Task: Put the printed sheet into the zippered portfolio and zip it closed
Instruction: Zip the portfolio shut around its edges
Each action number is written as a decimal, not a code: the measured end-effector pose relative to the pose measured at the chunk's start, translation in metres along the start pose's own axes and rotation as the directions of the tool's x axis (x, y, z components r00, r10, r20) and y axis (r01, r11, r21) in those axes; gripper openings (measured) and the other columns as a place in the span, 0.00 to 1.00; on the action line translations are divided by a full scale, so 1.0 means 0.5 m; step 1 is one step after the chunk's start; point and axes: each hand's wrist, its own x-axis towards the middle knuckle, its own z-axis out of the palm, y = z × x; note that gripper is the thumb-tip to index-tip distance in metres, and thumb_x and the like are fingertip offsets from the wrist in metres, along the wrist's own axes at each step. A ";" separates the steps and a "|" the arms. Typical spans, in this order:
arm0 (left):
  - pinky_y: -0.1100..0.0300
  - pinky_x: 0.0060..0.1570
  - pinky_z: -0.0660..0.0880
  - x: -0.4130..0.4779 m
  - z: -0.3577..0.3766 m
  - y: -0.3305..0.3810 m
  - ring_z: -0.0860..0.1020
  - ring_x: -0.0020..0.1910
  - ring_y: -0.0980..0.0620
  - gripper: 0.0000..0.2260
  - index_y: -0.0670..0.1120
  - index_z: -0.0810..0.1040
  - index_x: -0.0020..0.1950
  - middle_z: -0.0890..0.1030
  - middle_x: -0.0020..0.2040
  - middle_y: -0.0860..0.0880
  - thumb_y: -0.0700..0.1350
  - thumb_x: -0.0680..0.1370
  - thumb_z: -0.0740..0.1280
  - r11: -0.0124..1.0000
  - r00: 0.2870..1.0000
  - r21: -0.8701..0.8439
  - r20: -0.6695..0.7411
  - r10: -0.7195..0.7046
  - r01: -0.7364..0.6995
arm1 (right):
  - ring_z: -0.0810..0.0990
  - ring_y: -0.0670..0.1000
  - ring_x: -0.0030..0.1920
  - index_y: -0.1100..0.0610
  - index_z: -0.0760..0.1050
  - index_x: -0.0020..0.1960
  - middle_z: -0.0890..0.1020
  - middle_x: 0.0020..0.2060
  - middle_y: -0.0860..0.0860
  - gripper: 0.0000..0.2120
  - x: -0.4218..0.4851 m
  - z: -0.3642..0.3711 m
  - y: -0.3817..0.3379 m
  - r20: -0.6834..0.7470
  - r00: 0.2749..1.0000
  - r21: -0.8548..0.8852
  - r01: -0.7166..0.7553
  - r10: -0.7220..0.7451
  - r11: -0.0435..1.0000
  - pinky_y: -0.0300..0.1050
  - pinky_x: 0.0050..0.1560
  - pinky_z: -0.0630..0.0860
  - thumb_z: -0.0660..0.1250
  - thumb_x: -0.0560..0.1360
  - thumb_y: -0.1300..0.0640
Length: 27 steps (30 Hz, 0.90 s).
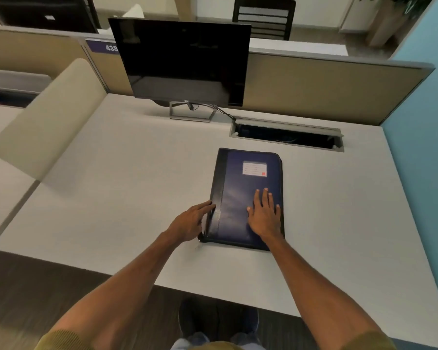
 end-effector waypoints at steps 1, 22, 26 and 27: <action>0.51 0.82 0.66 -0.009 0.001 -0.007 0.61 0.87 0.48 0.36 0.52 0.60 0.88 0.59 0.88 0.52 0.29 0.81 0.58 1.000 1.000 -0.001 -0.006 0.006 -0.006 | 0.43 0.58 0.87 0.54 0.40 0.87 0.42 0.86 0.56 0.33 -0.006 0.005 -0.010 -0.021 1.000 0.023 -0.010 0.010 1.000 0.63 0.86 0.51 0.52 0.89 0.46; 0.53 0.65 0.76 -0.109 0.063 -0.084 0.77 0.65 0.50 0.10 0.51 0.81 0.67 0.79 0.68 0.52 0.48 0.86 0.66 0.975 0.982 0.173 -0.103 0.159 -0.140 | 0.87 0.49 0.53 0.50 0.79 0.63 0.88 0.54 0.47 0.21 -0.205 0.224 -0.227 -0.151 0.989 0.205 0.041 -0.010 0.978 0.46 0.58 0.83 0.62 0.83 0.36; 0.54 0.60 0.78 -0.109 0.067 -0.087 0.79 0.60 0.49 0.11 0.48 0.82 0.65 0.83 0.62 0.50 0.45 0.86 0.64 0.976 0.979 0.165 -0.118 0.165 -0.145 | 0.87 0.48 0.51 0.50 0.80 0.60 0.88 0.52 0.45 0.21 -0.213 0.224 -0.251 -0.180 0.979 0.316 -0.036 0.097 0.948 0.46 0.55 0.84 0.65 0.81 0.34; 0.53 0.59 0.78 -0.109 0.065 -0.088 0.79 0.59 0.49 0.11 0.47 0.82 0.65 0.83 0.61 0.49 0.45 0.86 0.64 0.976 0.980 0.159 -0.116 0.165 -0.146 | 0.87 0.47 0.51 0.50 0.80 0.60 0.88 0.52 0.44 0.21 -0.215 0.225 -0.254 -0.183 0.976 0.339 -0.047 0.114 0.940 0.46 0.54 0.84 0.66 0.80 0.34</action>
